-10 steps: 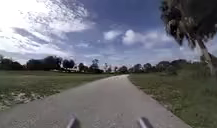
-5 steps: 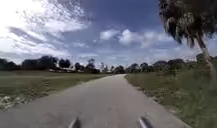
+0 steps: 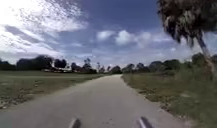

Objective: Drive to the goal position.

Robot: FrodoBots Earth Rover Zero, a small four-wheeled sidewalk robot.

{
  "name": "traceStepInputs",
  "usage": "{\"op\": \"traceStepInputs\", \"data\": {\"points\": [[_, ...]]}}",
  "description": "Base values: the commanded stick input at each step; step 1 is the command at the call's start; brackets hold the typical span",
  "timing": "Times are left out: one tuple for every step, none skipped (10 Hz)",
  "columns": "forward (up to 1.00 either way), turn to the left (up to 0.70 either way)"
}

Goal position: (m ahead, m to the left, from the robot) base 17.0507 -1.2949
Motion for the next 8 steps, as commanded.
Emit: {"op": "traceStepInputs", "data": {"points": [[0.69,0.03],[0.69,0.03],[0.69,0.03],[0.69,0.03],[0.69,0.03],[0.69,0.03],[0.69,0.11],[0.69,0.28]]}}
